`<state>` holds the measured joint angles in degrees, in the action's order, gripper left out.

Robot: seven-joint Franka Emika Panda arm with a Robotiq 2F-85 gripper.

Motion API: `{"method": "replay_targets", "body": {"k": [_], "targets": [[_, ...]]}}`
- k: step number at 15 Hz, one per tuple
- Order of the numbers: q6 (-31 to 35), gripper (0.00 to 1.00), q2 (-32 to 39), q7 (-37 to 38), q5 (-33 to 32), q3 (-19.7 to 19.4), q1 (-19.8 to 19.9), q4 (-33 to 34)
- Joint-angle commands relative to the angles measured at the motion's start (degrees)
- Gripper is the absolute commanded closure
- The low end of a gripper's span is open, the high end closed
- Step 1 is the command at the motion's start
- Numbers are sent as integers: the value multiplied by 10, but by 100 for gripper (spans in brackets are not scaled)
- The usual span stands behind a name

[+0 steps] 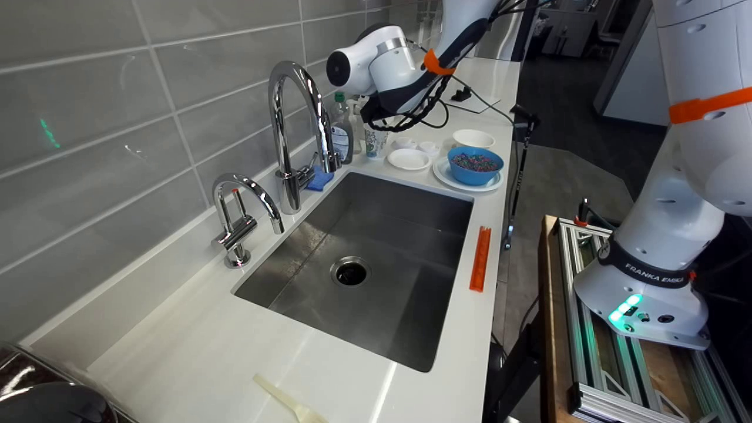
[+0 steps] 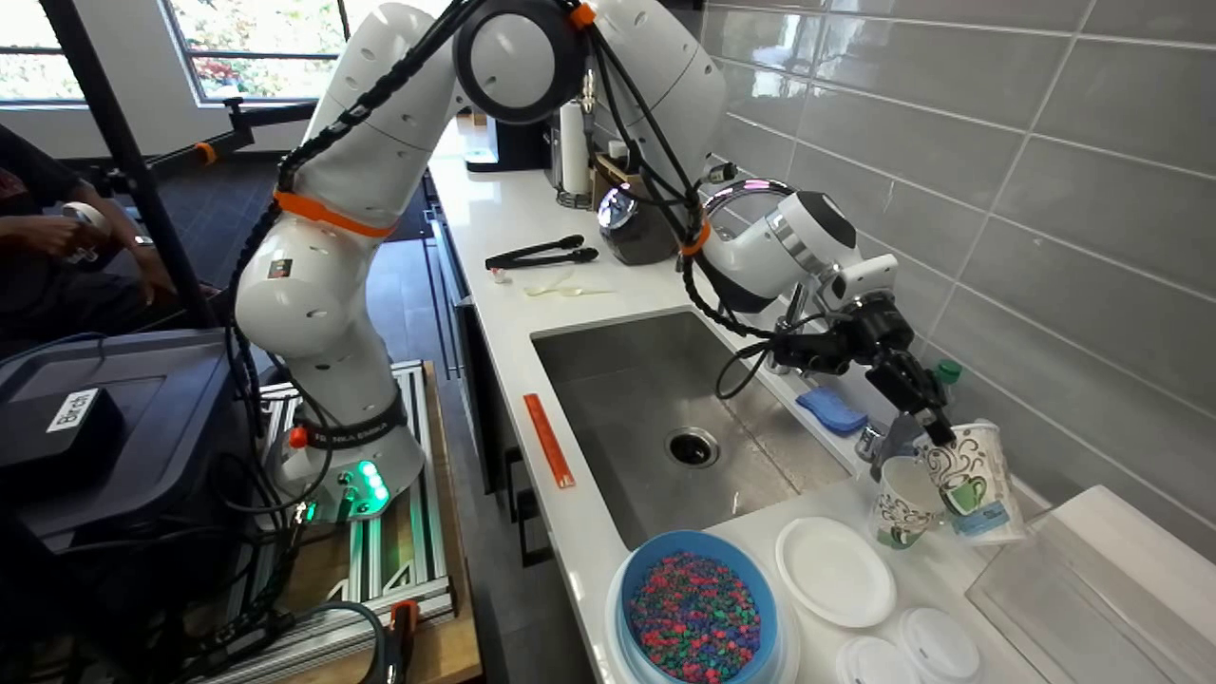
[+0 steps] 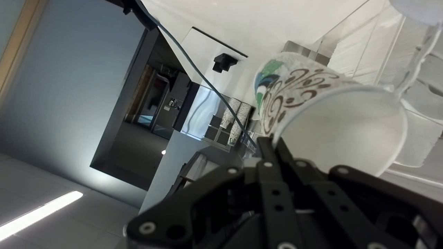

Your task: Pour the contents in the cup inside the sink into the cup on the counter

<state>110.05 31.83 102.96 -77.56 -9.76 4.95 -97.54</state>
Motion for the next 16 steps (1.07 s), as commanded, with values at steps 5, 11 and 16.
{"method": "replay_targets", "body": {"k": [5, 11, 16], "targets": [[-24, 99, 9, 28, -30, 2, -2, 9], [-26, 99, 7, 32, -36, 2, -2, 8], [-29, 99, 5, 38, -45, 2, -3, 6]]}}
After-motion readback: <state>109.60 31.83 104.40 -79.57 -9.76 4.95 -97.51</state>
